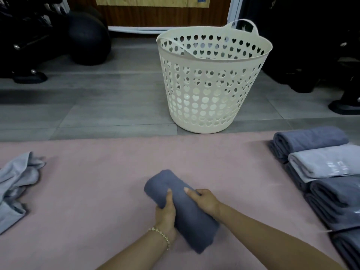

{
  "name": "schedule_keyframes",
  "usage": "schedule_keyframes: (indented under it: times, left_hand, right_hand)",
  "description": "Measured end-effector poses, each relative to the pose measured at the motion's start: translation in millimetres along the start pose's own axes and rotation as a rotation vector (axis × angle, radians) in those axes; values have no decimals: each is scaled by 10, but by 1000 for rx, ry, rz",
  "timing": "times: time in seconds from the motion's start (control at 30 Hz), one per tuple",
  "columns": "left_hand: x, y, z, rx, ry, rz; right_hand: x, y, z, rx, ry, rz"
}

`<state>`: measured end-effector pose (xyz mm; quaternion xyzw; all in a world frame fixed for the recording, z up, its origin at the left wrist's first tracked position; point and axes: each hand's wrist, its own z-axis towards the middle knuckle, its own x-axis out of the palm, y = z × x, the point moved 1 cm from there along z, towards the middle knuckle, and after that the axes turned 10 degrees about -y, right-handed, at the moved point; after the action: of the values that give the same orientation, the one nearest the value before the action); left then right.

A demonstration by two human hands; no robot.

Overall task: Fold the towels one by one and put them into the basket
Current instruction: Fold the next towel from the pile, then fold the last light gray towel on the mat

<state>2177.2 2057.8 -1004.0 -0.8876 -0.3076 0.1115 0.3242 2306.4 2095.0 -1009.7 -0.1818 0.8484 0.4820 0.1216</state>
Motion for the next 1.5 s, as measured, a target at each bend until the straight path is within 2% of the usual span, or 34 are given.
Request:
schedule_keyframes:
  times: [0.17,0.27,0.33,0.43,0.53,0.67,0.77,0.87,0.97,1.1,1.23,1.4,1.43,1.5]
  left_hand:
    - [385,-442,-242,216,335,89]
    - [693,-672,-466,290,621,207]
    - [950,-734,-667,359,704,326]
    - [1380,-647,-950,454,777,438]
    - [1828,-479,-1221,550,875,600]
    - [2540,-92,-1517,682,949,818]
    - [3003,324,-1699,929,1001,933]
    - [3272,686,-1829,1271,1057,1166]
    - [3386,1005,-1875,1522,1130,1441]
    - [3390,1315,-1761,1509,1150,1702]
    - [3377,1442,-1669,1481,1137,1749]
    - [3385,1453,-1651,1467,1145,1773]
    - [3392,1447,-1654,1468,1146,1773]
    - [3398,1443,-1647,1490,1151,1781]
  right_hand:
    - [-490,251,-222,-58,-130,325]
    - [-927,388,-446,-36,27,513]
    - [-1207,388,-619,9,120,608]
    - [-1597,239,-808,52,84,715]
    - [-1981,-2,-967,24,-67,809]
    - [-2563,-483,-1192,-56,-373,974]
    - [-2990,-916,-1414,-69,-638,1088]
    - [-3381,-1325,-1632,-91,-959,1077]
    - [-3620,-1707,-1749,-79,-1135,1092]
    - [-3718,-2110,-1679,-9,-1247,1110]
    - [-3673,-2309,-1421,134,-1179,1122]
    - [-3600,-2466,-1231,296,-1066,967]
    - [-3619,-2460,-1224,311,-1103,899]
    - [-3676,-2419,-1238,330,-1296,634]
